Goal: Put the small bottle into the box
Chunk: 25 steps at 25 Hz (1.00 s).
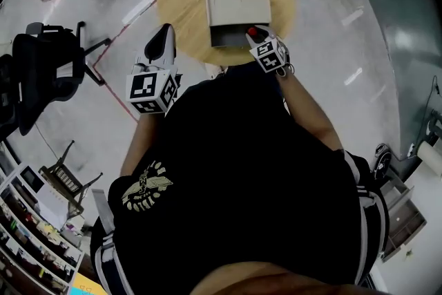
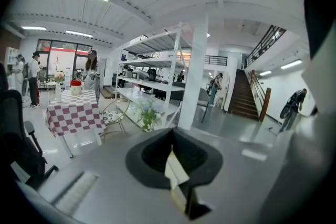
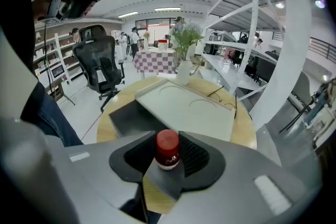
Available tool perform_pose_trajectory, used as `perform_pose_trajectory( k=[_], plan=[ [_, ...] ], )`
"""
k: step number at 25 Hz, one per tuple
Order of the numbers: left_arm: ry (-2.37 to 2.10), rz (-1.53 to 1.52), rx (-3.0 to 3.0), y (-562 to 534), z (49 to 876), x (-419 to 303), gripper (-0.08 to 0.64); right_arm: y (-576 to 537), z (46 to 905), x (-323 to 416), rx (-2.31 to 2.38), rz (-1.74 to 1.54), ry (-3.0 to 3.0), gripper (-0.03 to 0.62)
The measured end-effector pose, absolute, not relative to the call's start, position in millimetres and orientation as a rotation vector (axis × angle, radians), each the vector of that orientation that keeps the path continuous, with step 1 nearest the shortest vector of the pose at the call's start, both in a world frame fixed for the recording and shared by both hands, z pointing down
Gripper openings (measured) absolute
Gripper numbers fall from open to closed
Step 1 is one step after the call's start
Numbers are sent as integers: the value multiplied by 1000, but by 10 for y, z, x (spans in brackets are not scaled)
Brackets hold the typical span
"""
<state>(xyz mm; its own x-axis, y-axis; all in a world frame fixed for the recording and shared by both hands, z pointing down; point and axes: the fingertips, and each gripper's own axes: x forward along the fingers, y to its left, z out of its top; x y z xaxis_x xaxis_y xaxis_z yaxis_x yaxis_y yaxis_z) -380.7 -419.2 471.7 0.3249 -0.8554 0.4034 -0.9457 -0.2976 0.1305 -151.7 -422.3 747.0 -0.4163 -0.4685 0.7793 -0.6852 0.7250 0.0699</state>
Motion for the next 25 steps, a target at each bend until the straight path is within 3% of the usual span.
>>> perform_pose_trajectory(
  k=[8, 15, 16, 19, 25],
  plan=[
    [-1582, 328, 2286, -4204, 4638, -3733, 0, -4175, 7124, -1459, 918, 408, -2117, 176],
    [-1540, 282, 2386, -4307, 4437, -3505, 0, -4354, 5211, -1555, 1150, 306, -2488, 175],
    [-1541, 265, 2410, -4330, 4356, -3466, 0, -4382, 4867, -1547, 1194, 238, -2542, 162],
    [-1547, 205, 2473, -4382, 4093, -3361, 0, -4405, 4043, -1474, 1313, 53, -2628, 6],
    [-1503, 171, 2544, -4460, 3930, -3067, 0, -4371, 3490, -1273, 1437, 18, -2695, 6]
  ],
)
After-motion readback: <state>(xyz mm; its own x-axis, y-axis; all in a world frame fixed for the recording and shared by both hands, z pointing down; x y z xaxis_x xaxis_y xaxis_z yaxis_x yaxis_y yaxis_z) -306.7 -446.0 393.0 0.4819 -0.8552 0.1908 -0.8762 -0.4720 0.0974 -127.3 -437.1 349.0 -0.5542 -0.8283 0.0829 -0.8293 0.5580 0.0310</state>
